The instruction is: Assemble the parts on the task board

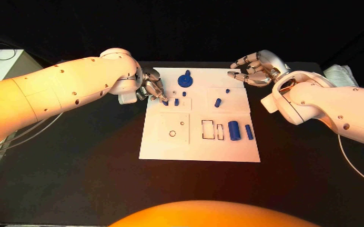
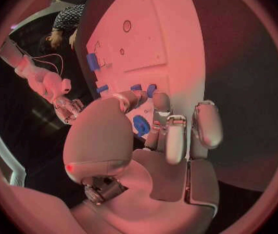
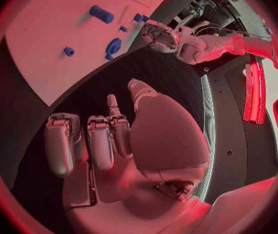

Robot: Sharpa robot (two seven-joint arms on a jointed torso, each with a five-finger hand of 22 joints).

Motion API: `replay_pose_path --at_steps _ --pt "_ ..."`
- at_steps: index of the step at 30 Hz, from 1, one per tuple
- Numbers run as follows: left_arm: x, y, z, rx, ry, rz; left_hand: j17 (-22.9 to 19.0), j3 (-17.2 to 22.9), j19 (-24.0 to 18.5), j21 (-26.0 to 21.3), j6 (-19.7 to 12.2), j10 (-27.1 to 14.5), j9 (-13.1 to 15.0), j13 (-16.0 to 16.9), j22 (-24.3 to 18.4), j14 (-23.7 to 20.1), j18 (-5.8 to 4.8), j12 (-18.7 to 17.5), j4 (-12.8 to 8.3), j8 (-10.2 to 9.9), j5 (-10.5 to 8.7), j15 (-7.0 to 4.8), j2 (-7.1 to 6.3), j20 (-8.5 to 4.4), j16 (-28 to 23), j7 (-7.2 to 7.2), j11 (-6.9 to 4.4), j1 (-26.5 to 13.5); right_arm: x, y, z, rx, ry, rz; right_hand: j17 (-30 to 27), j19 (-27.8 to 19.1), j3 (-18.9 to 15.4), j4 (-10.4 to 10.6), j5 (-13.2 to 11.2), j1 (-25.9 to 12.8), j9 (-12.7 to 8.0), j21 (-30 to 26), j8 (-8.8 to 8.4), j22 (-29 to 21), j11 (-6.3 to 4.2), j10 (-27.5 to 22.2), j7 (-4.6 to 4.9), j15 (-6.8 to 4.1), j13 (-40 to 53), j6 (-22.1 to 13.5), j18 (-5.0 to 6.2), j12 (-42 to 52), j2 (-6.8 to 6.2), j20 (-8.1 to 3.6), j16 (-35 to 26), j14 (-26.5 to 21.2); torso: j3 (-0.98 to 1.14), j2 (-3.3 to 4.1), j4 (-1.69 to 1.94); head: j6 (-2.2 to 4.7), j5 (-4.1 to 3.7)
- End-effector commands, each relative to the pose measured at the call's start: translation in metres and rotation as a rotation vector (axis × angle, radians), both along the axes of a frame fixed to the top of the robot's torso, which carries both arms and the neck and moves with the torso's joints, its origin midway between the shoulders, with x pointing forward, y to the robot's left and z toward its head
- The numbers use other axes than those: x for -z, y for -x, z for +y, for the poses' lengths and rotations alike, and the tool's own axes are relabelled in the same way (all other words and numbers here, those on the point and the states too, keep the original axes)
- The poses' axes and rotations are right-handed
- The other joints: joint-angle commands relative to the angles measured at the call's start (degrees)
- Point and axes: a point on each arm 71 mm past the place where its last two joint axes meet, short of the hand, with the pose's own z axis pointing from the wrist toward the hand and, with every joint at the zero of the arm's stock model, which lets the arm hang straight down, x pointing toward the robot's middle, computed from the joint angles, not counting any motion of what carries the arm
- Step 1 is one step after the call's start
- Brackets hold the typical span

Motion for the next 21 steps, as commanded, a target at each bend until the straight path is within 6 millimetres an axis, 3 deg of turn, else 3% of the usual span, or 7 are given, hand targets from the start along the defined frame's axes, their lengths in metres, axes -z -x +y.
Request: replay_pose_path --at_steps 1,21 --pt "0.0012 0.0005 -0.0016 0.013 -0.02 0.01 14.88 10.57 0.4 0.34 0.53 0.2 0.03 0.02 0.05 5.99 -0.56 0.19 -10.63 0.06 0.2 -0.36 0.38 -0.13 0.29 -0.01 -0.18 0.43 -0.0001 0.0005 0.0017 -0.019 0.004 -0.004 9.16 3.29 0.34 0.16 0.19 -0.48 -0.07 -0.19 0.36 11.15 -0.26 1.48 -0.31 -0.21 10.77 0.28 1.13 0.06 -0.12 -0.29 -0.13 4.56 -0.01 0.0 -0.03 0.04 -0.02" --pt "0.0077 0.0026 -0.0108 0.04 -0.046 0.046 14.81 10.64 0.36 0.32 0.56 0.23 -0.01 -0.01 0.0 5.97 -0.54 0.1 -10.58 0.01 0.21 -0.36 0.44 -0.15 0.26 0.01 -0.17 0.29 -0.0001 0.0005 0.002 -0.02 0.004 -0.003 9.16 3.29 0.34 0.16 0.19 -0.48 -0.07 -0.19 0.36 11.15 -0.26 1.48 -0.31 -0.21 10.77 0.28 1.13 0.06 -0.12 -0.29 -0.13 4.56 0.02 0.0 0.0 -0.38 -0.27"
